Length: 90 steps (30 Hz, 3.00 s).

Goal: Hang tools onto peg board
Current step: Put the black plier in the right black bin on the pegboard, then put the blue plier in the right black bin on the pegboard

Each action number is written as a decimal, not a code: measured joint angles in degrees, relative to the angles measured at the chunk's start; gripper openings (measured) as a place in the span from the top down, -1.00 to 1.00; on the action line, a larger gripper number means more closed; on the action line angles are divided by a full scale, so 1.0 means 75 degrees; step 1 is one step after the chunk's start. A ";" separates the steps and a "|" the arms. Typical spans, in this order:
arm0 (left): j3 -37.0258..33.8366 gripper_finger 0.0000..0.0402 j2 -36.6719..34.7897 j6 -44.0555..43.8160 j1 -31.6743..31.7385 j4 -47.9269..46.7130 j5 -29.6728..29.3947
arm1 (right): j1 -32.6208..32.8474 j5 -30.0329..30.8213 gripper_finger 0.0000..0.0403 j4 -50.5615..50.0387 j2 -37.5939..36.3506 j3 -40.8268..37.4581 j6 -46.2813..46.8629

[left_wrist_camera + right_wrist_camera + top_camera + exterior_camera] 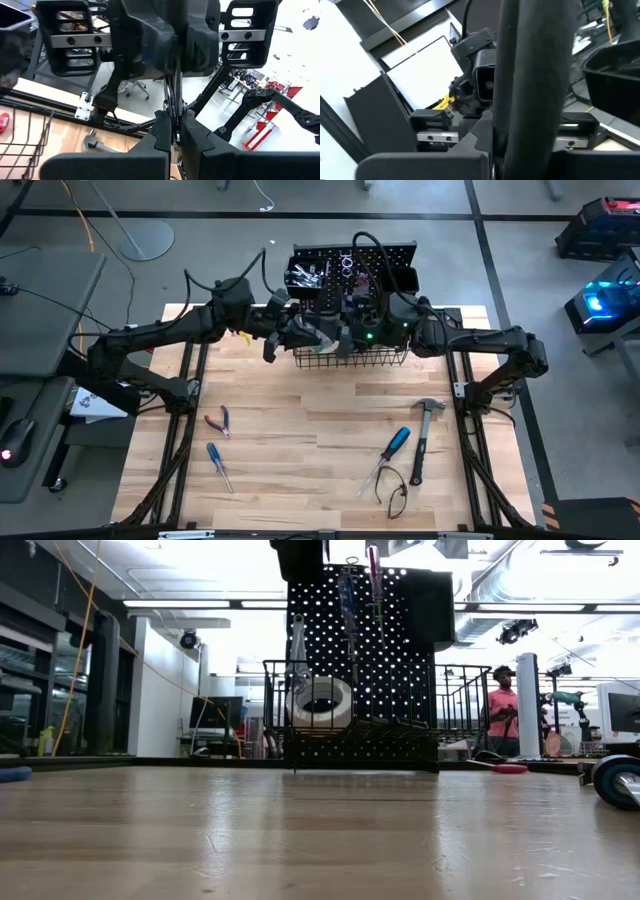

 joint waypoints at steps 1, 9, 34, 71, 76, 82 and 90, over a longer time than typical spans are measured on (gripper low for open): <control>0.0000 0.97 -0.0013 0.0023 0.0038 -0.0008 0.0023 | -0.0025 0.0015 0.90 -0.0017 -0.0031 0.0000 -0.0042; 0.0012 0.79 -0.0048 -0.0092 0.0252 -0.0043 -0.0034 | -0.0410 -0.0474 0.97 -0.0776 -0.0493 0.0108 -0.0422; -0.0015 0.07 -0.1211 0.2021 0.1627 -0.1447 -0.0283 | -0.3044 0.3185 0.98 -0.5502 -0.1805 0.0686 -0.1739; -0.2203 0.09 -0.0292 0.2954 0.4670 0.1833 0.0074 | -0.3191 0.2602 0.32 -0.6793 -0.1831 0.0545 -0.1253; -0.1780 0.09 0.0703 0.3524 0.4557 0.2342 0.0879 | -0.3191 0.2599 0.32 -0.6793 -0.1831 0.0545 -0.1168; -0.1315 0.09 0.1280 0.3382 0.4554 0.2365 0.1341 | -0.3191 0.2595 0.32 -0.6789 -0.1831 0.0545 -0.1111; -0.1224 0.09 0.1571 0.3463 0.4535 0.2338 0.1688 | -0.3194 0.2278 0.32 -0.6407 -0.1831 0.0545 -0.1256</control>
